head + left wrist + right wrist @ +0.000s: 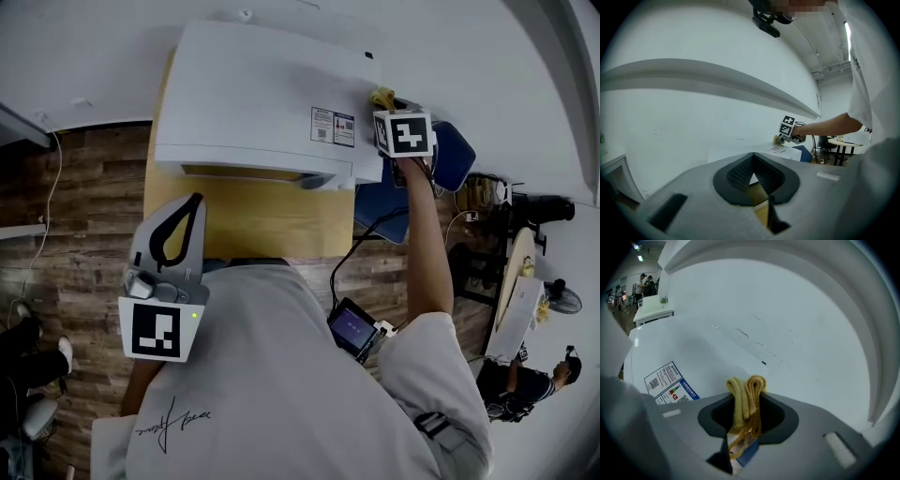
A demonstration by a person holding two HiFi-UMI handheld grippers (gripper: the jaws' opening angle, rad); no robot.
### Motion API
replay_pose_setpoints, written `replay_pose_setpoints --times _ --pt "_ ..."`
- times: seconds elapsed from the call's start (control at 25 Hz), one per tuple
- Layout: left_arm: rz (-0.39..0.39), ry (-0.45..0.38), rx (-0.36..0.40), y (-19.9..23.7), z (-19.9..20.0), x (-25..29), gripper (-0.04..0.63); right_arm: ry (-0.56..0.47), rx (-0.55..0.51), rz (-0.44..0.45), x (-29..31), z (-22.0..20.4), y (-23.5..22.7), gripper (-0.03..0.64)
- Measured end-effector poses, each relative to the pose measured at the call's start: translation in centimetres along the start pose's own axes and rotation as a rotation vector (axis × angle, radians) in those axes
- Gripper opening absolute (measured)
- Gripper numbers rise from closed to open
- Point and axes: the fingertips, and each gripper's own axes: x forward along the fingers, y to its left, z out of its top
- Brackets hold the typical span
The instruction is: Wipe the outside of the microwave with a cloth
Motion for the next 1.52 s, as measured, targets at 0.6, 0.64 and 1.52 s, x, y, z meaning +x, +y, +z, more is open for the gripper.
replay_pose_setpoints --times 0.6,0.64,1.52 --pt "0.032 0.018 0.000 1.7 -0.9 -1.5 -0.009 -0.034 0.018 0.080 -0.6 3.5 5.3 0.124" --pt "0.030 0.017 0.000 1.7 -0.9 -1.5 -0.009 -0.033 0.016 0.083 -0.6 3.8 5.6 0.124" --pt "0.111 0.025 -0.031 5.1 -1.7 -3.5 -0.009 -0.129 -0.110 0.326 -1.7 13.4 18.8 0.124"
